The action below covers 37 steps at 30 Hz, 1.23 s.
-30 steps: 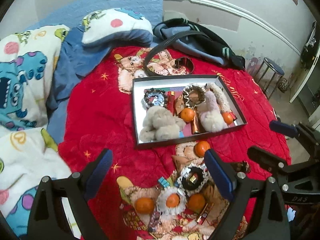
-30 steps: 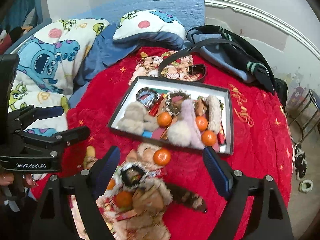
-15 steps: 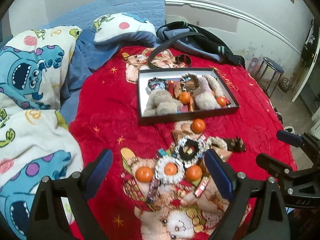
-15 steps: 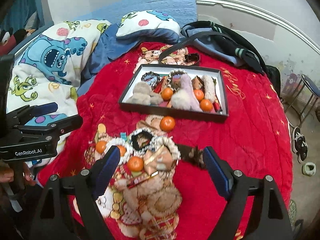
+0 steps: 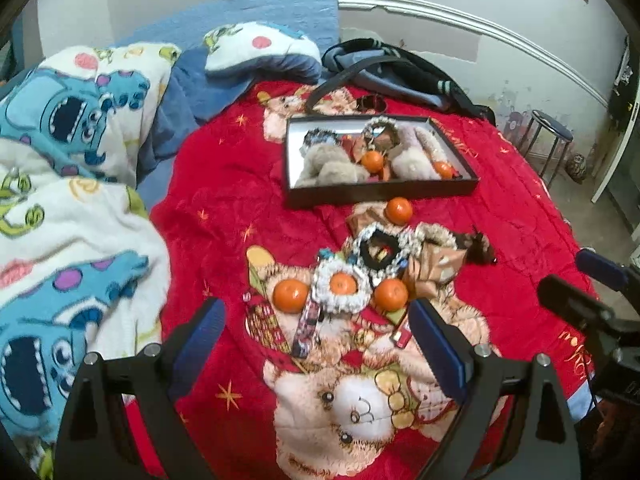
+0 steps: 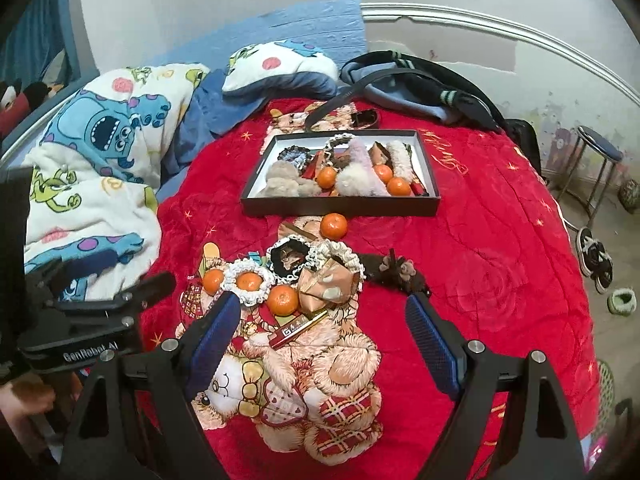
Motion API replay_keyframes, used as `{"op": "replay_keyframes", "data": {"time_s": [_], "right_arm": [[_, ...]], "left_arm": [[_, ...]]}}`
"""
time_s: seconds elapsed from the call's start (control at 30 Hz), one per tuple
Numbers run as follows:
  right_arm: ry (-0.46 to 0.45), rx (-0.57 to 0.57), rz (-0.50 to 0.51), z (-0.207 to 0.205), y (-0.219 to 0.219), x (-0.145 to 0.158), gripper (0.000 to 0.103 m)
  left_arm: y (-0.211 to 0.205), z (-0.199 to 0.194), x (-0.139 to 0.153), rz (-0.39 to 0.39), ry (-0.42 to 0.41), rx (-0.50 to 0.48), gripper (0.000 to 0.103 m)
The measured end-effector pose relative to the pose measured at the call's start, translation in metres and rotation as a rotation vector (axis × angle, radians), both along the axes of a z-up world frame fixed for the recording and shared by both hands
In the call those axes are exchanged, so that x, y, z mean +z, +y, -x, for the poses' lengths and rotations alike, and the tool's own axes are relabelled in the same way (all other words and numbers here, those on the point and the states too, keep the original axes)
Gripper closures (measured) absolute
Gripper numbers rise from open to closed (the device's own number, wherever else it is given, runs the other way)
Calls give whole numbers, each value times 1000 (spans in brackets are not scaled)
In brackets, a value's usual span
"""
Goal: Organize objects
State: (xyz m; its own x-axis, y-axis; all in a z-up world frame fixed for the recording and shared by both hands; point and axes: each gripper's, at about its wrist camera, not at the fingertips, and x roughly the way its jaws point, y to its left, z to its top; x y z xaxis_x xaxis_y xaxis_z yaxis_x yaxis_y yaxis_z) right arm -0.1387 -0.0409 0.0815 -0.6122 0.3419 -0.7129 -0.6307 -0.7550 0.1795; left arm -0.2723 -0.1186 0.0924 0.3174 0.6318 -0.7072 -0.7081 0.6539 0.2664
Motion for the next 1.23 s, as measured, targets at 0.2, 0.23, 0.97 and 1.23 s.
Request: {"op": "replay_keyframes", "data": {"time_s": [0.2, 0.23, 0.97, 1.23], "right_arm": [[3, -55, -20, -6, -10, -13, 18], [-1, -60, -27, -7, -10, -15, 18], [-69, -85, -8, -5, -15, -43, 18], [-78, -75, 5, -3, -15, -46, 18]], "left_arm": [[-1, 11, -26, 34, -8, 29, 9], [-1, 11, -27, 35, -7, 32, 9], [-15, 9, -36, -187, 58, 124, 20], [-14, 12, -38, -39, -40, 63, 20]]}}
